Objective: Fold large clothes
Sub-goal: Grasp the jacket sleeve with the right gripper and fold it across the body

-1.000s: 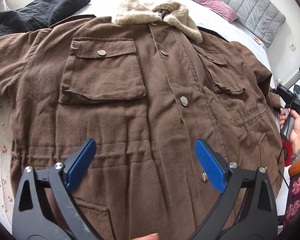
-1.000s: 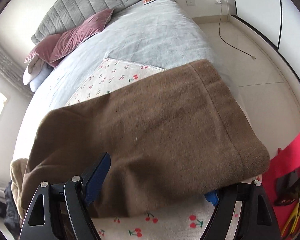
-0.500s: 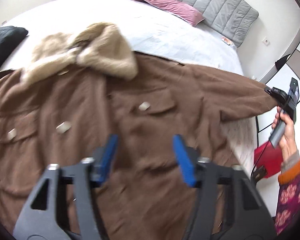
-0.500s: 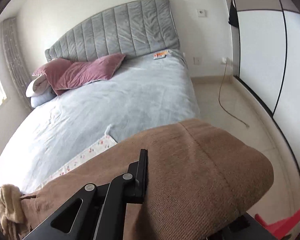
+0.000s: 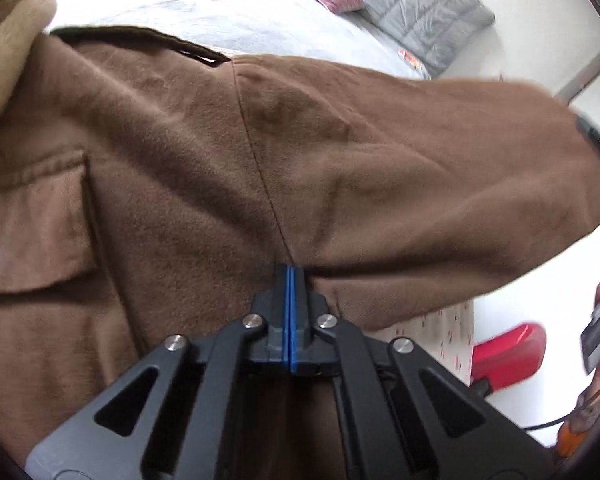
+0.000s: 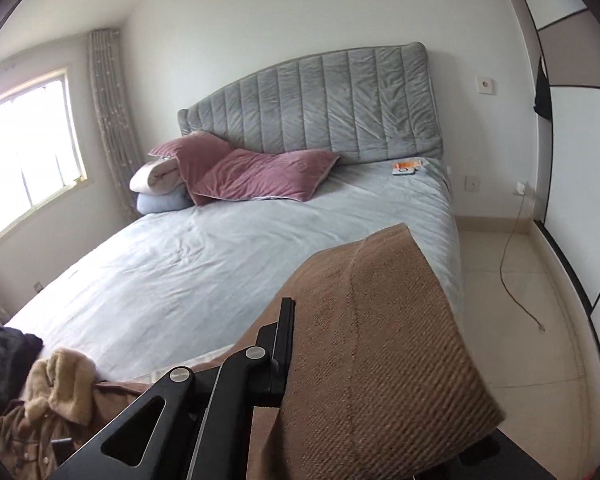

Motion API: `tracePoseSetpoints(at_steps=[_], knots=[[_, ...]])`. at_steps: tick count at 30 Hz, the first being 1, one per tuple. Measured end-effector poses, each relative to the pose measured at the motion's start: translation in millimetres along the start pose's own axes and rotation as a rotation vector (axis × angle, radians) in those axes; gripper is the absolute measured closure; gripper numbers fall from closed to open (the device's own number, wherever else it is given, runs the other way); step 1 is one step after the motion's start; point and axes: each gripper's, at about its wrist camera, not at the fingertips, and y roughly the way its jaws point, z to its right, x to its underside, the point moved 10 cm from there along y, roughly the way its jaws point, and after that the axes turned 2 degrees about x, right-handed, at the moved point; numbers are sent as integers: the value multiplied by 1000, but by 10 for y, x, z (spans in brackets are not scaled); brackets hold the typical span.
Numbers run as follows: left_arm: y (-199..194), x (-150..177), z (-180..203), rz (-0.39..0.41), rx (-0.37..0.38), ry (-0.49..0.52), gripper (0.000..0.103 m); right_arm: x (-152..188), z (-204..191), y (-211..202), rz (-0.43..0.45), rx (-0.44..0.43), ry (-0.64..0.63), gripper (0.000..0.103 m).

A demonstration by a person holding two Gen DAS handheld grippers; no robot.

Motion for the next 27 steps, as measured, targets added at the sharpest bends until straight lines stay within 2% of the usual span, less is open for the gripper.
tracePoseSetpoints(at_steps=[1, 2, 3, 4, 5, 8, 13, 19, 21, 23, 24, 26, 27], knots=[[-105, 31, -4, -22, -24, 23, 89, -61, -143, -72, 9, -27, -7, 99], [-245, 60, -16, -24, -47, 45, 68, -119, -285, -134, 15, -54, -14, 99], [-421, 86, -27, -4, -64, 67, 56, -173, -443, -201, 20, -82, -22, 99], [-603, 90, -41, 28, -75, 88, 36, -212, -616, -274, 25, -107, -36, 99], [-825, 113, -59, 69, -86, 115, 29, -254, -788, -325, 27, -132, -50, 99], [-1409, 232, -178, 120, -115, 173, 28, -305, -1393, -524, 21, -216, -114, 99], [-2290, 418, -561, 181, -172, 154, 23, -127, -2412, -837, -16, -335, -224, 99], [-2923, 526, -1237, 228, -259, 85, 23, 555, -3522, -914, -141, -463, -335, 95], [-3049, 586, -1478, 233, -275, 52, 23, 905, -3852, -922, -229, -548, -370, 91], [-3076, 599, -1685, 227, -292, 22, 23, 1225, -4102, -972, -354, -678, -365, 76], [-3082, 613, -1764, 225, -298, 8, 23, 1327, -4164, -994, -385, -711, -361, 73], [-3115, 683, -1917, 222, -295, -16, 23, 1429, -4192, -1032, -387, -744, -351, 53], [-3118, 709, -1995, 218, -290, -29, 23, 1456, -4180, -1046, -379, -739, -350, 50]])
